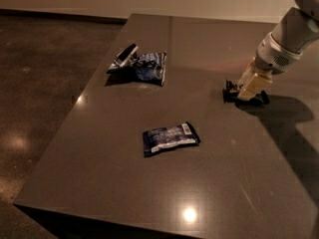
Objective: Move rxbar chocolate near rxbar blueberry
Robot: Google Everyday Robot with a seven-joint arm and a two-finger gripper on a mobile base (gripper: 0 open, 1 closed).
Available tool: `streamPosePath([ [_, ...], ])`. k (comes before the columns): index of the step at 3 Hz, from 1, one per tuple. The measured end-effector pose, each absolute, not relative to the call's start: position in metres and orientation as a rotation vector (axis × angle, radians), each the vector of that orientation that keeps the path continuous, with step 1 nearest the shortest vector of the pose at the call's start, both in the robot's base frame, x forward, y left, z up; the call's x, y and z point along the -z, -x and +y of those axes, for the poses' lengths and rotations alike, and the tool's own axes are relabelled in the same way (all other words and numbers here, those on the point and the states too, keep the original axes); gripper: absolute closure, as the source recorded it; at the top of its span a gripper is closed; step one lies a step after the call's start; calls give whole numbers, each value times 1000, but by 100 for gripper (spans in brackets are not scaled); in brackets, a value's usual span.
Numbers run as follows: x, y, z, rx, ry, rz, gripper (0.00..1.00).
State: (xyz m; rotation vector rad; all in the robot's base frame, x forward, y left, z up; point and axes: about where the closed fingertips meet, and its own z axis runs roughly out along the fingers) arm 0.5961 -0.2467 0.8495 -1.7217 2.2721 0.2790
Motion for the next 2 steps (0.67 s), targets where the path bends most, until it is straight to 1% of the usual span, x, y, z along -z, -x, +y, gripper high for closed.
streamPosePath([
  [2, -891, -509, -195, -326, 1919, 2058, 100],
])
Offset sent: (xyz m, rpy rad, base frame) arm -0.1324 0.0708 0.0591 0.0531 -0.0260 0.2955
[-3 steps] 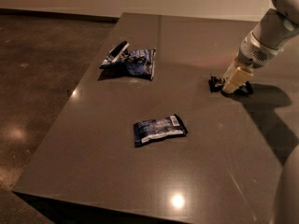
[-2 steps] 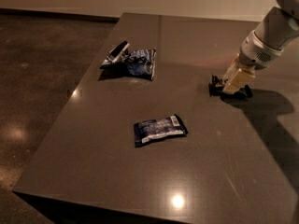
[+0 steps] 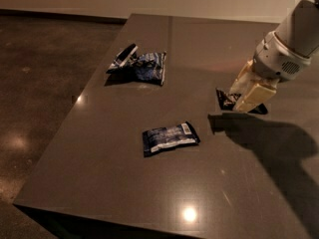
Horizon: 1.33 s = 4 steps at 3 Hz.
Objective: Move rxbar chocolate near rxbar blueberry
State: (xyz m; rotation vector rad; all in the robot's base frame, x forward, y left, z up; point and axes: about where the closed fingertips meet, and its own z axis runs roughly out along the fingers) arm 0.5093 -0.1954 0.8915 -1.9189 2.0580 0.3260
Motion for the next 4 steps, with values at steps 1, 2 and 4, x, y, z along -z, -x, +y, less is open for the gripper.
streamPosePath([
  [1, -896, -480, -172, -373, 1995, 1980, 100],
  [2, -892, -462, -153, -400, 2052, 1934, 87],
  [4, -879, -435, -116, -471, 2122, 1861, 39],
])
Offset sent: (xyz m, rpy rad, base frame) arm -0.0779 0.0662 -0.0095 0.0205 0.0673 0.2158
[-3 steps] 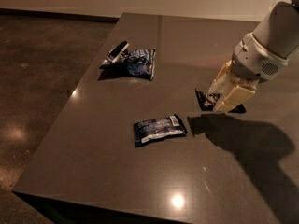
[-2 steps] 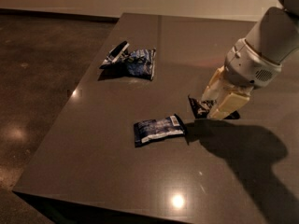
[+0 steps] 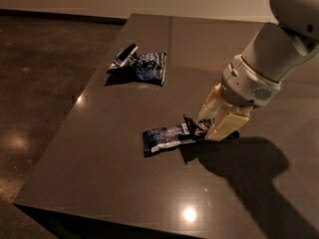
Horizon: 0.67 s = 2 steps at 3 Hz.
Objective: Move rxbar chocolate near rxbar blueberry
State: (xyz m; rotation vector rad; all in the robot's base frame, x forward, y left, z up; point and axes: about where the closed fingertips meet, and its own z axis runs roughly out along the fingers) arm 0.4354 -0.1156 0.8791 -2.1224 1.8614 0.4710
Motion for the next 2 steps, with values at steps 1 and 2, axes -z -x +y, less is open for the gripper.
streamPosePath([
  [1, -873, -429, -104, -480, 2124, 1841, 17],
  [2, -872, -428, -102, -477, 2123, 1837, 0],
])
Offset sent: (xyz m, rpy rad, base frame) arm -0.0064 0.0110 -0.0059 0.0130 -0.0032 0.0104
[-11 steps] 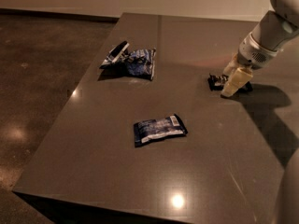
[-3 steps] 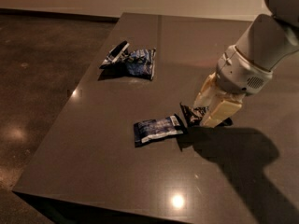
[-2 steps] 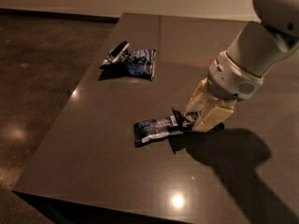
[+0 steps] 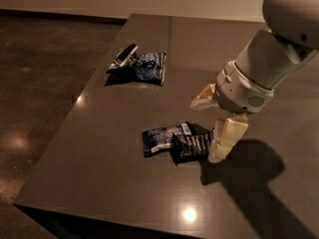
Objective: Move rxbar chocolate near rxbar blueberry
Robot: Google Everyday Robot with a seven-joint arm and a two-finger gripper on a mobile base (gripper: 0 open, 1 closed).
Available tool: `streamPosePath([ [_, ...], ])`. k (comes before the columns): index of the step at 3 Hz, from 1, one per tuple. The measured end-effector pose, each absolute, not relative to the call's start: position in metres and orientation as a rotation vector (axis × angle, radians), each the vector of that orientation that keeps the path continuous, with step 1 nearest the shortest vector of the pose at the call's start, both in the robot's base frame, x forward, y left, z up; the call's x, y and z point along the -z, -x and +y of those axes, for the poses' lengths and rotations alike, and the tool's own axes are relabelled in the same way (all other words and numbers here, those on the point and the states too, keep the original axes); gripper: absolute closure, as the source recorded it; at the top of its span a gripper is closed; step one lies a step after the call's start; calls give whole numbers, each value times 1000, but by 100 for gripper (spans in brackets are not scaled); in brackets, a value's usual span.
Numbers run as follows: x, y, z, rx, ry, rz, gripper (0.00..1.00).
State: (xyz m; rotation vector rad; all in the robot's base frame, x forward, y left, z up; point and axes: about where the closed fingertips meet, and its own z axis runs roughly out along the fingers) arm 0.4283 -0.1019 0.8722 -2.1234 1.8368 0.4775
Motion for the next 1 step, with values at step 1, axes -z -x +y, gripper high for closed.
streamPosePath([
  [1, -872, -428, -102, -477, 2123, 1837, 0],
])
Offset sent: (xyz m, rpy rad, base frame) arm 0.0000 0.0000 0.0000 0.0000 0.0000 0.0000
